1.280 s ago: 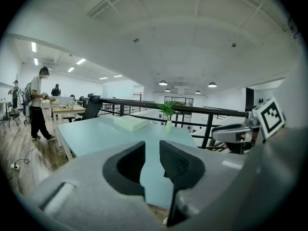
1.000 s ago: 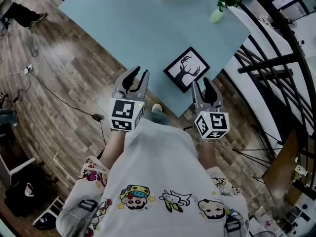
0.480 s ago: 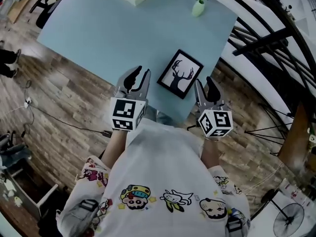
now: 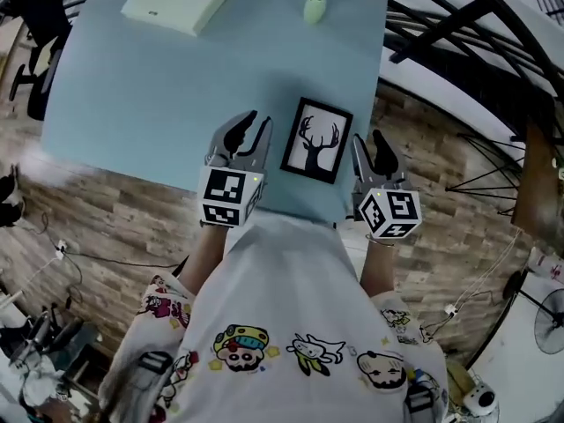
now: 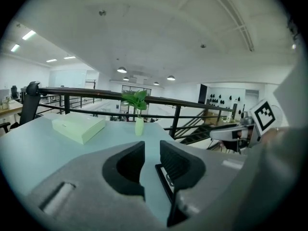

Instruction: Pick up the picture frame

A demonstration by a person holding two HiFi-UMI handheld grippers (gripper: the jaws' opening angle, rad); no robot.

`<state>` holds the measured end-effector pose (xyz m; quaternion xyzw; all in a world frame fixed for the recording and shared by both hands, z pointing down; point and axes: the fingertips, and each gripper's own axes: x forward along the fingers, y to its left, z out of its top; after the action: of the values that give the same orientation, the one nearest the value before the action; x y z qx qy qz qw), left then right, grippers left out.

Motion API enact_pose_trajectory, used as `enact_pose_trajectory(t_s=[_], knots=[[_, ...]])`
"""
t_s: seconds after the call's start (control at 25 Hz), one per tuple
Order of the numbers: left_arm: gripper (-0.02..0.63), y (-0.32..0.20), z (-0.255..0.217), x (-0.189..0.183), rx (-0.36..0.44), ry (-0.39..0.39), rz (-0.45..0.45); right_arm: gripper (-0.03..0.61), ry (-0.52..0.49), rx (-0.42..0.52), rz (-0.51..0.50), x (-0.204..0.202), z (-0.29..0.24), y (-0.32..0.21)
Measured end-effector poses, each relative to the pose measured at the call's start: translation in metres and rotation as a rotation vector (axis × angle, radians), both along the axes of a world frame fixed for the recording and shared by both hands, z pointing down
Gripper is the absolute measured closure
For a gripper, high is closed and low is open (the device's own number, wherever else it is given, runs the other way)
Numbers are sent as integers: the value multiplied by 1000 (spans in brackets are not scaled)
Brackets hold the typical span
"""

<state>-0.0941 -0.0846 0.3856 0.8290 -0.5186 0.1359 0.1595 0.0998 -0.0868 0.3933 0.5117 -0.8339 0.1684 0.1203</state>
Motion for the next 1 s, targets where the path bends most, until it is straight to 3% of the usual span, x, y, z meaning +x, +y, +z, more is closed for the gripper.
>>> enact_pose_trajectory(t_s=[0.44,1.0], knots=[[515,-37,14,8,-42,33,216,388,24,-45,240,11,11,12],[514,-23,25,36,-93,57,294,385,17,-84,282,13,16,31]])
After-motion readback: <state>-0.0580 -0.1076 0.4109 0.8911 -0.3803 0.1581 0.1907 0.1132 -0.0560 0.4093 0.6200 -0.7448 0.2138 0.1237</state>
